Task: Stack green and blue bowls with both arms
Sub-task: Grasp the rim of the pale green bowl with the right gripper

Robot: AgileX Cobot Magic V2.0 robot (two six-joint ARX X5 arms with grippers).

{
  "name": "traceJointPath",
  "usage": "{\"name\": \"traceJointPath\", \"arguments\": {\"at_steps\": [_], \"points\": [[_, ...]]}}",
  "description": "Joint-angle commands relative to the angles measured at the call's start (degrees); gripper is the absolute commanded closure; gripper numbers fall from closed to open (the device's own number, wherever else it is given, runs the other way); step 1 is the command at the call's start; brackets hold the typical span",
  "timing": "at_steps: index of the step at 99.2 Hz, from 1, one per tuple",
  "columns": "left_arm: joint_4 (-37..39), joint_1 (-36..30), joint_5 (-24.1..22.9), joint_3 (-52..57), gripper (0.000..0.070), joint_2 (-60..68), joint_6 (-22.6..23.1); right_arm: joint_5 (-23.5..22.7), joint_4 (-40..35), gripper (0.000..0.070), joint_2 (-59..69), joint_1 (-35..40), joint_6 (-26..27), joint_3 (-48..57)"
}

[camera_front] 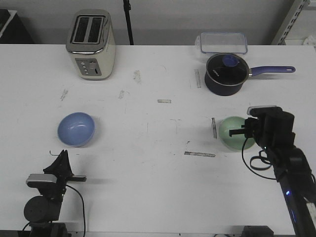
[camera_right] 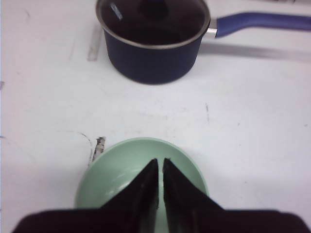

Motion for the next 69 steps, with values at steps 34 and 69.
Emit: {"name": "traceJointPath", "arguments": {"at_steps": [34,69], "points": [[0.7,0.1,0.2,-1.3,0.0698,-0.1,0.5,-11.1,-13.5,0.0289,18.4,-11.5,4.7,14.5],[0.7,0.1,0.2,-1.3,0.0698,-0.1,0.5,-13.4,-15.5,0.0181,25.1,-15.5,4.0,14.4]]}}
